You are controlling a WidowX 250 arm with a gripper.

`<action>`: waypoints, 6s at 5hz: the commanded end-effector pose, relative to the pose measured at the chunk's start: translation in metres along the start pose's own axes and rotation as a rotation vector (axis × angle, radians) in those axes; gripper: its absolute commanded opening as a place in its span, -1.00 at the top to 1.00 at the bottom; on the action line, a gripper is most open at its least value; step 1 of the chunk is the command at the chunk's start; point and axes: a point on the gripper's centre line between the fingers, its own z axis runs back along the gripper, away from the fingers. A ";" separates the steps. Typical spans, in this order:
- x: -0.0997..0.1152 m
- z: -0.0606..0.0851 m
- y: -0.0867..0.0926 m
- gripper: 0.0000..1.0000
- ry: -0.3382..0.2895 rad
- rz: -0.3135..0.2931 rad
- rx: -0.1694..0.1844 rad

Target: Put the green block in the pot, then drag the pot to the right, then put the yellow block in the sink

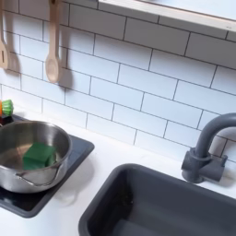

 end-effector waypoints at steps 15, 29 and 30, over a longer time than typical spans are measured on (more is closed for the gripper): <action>0.004 0.004 -0.042 1.00 -0.060 -0.116 -0.049; -0.141 0.129 -0.284 1.00 -0.096 -0.739 -0.556; -0.141 0.124 -0.298 1.00 -0.086 -0.753 -0.559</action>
